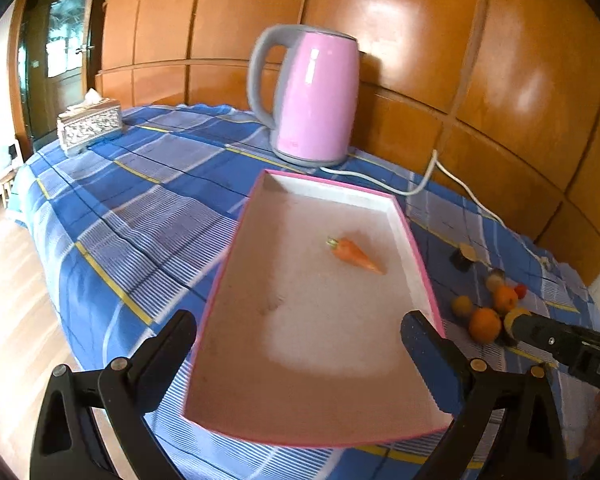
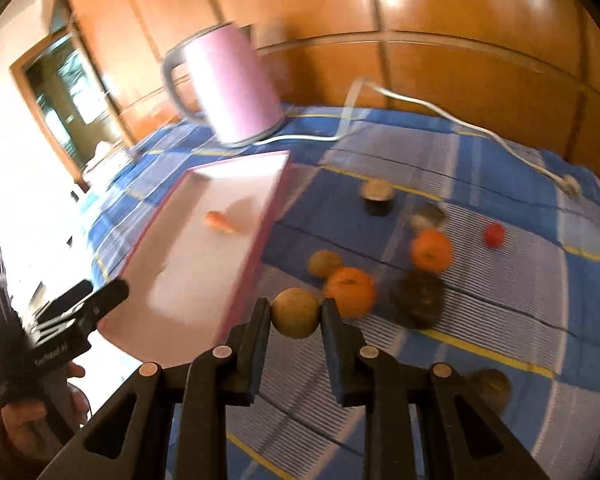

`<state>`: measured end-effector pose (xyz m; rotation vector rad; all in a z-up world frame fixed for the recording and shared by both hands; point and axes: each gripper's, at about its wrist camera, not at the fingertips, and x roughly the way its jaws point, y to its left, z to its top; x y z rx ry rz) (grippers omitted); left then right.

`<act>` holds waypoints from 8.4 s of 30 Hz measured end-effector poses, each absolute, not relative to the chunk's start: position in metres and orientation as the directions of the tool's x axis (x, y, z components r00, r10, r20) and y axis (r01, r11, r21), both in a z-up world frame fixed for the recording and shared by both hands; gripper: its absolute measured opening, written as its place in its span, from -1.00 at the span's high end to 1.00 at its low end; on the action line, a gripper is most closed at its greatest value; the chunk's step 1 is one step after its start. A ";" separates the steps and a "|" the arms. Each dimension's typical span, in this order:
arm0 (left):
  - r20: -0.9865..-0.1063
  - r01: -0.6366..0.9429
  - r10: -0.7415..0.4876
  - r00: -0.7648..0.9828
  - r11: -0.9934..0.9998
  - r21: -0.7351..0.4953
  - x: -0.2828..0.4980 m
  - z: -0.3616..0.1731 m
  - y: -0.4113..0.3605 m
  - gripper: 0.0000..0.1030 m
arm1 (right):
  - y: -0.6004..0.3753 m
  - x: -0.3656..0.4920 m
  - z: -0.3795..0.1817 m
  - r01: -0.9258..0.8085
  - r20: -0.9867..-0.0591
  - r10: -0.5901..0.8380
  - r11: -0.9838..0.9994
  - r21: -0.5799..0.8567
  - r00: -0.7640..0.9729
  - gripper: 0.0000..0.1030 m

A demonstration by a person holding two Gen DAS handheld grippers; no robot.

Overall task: Organize fruits
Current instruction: 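Carry the tan fruit into the tray and open the right gripper, then reach the left gripper to the dark brown round fruit and grasp it, then carry the dark brown fruit into the tray and release it, then reach the right gripper to an orange and grasp it, then carry the orange into the tray and open the right gripper, then move the right gripper back toward the remaining fruits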

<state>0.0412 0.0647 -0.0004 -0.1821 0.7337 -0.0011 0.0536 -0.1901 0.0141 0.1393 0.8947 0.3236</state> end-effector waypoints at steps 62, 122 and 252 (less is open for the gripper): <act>-0.706 0.322 -0.359 0.610 0.927 -0.193 0.028 0.001 -0.021 -0.96 | -0.308 -0.040 -0.039 0.324 -0.811 -0.144 0.944 0.060 0.568 -0.28; -0.676 0.261 -0.392 0.624 0.920 -0.292 0.079 0.012 -0.011 0.11 | -0.331 -0.049 -0.054 0.346 -0.814 -0.152 0.936 0.063 0.561 -0.28; -0.689 -0.045 -0.054 0.723 0.991 -0.124 0.045 -0.005 0.064 -0.91 | -0.136 0.067 -0.001 -0.173 -0.733 0.279 0.960 0.219 0.620 -0.07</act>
